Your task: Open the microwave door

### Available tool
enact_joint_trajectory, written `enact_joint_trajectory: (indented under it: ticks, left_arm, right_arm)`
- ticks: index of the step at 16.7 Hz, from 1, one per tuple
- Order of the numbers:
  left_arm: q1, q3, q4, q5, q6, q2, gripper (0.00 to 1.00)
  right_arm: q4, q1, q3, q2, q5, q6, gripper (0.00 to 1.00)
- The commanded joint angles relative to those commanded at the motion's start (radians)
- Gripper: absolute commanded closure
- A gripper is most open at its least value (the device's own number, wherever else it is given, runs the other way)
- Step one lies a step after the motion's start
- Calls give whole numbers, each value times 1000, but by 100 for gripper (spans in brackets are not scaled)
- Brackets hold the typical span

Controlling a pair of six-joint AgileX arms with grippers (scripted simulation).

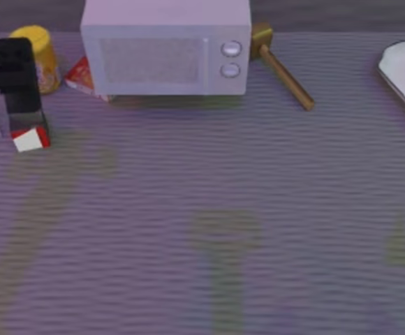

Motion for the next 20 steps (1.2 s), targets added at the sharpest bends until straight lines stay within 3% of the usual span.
enact_joint_trajectory:
  ticks: [11, 16, 20]
  left_arm:
    - [-255, 1127, -583, -125, -227, 1034, 0]
    - [-333, 1521, -718, -163, -313, 1322, 0]
    - [-366, 1694, -760, -179, -353, 1431, 0]
  right_arm:
    - [0, 0, 0, 0, 0, 0, 0]
    - [0, 0, 0, 0, 0, 0, 0]
    - [0, 0, 0, 0, 0, 0, 0]
